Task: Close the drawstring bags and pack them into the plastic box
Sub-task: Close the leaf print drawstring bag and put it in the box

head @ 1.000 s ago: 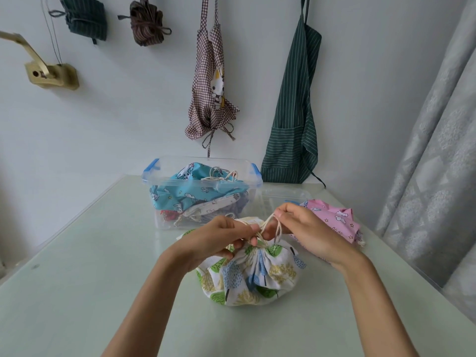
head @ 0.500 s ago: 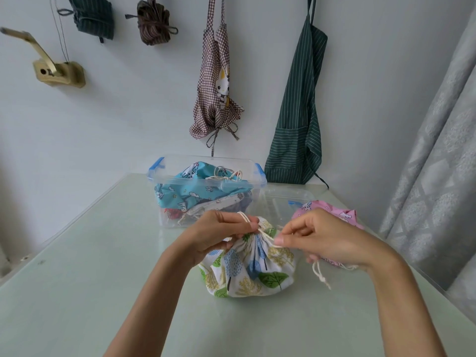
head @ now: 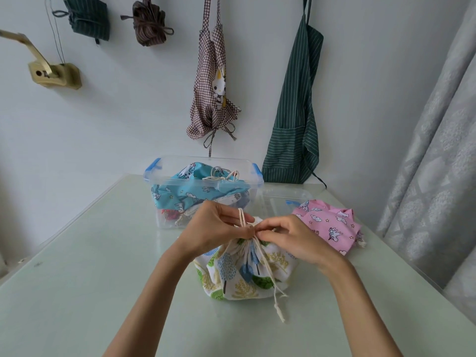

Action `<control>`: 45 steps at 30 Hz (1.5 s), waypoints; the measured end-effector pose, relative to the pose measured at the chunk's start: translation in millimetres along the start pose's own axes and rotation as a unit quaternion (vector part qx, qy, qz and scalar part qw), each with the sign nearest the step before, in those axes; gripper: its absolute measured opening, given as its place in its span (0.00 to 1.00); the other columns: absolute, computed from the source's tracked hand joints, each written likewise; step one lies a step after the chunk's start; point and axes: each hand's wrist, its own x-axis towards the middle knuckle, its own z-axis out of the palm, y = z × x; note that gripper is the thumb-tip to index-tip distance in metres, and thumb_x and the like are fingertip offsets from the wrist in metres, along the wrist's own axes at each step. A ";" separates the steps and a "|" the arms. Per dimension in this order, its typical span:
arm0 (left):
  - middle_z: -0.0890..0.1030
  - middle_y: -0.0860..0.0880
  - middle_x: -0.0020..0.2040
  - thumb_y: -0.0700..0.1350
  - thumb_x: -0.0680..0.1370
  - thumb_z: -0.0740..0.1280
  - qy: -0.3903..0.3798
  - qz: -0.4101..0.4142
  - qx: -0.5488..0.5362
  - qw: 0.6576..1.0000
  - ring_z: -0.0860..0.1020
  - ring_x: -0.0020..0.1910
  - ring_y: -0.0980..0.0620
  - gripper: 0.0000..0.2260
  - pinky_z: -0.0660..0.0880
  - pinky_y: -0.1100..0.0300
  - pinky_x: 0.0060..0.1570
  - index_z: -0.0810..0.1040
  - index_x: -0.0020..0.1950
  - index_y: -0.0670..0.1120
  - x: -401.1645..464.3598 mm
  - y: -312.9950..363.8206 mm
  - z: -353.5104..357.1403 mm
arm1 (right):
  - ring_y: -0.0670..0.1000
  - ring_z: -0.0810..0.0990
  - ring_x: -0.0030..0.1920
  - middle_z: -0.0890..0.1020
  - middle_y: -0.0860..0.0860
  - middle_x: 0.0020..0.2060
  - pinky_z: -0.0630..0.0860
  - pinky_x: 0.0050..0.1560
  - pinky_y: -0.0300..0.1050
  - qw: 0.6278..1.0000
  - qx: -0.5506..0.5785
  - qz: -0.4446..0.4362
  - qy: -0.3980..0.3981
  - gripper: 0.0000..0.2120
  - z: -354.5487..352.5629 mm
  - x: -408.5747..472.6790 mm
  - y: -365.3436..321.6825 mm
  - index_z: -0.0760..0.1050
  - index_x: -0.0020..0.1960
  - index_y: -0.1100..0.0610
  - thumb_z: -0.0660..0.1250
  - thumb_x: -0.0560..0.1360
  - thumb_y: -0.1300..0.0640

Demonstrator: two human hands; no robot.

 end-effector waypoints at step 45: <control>0.85 0.41 0.46 0.48 0.73 0.72 0.016 -0.037 0.090 0.995 0.81 0.45 0.45 0.09 0.71 0.61 0.41 0.84 0.42 0.43 4.4 -11.2 -4.3 | 0.48 0.75 0.35 0.77 0.51 0.33 0.70 0.38 0.41 0.899 0.421 0.117 0.012 0.09 8.4 13.2 9.9 0.78 0.41 0.58 0.63 0.75 0.55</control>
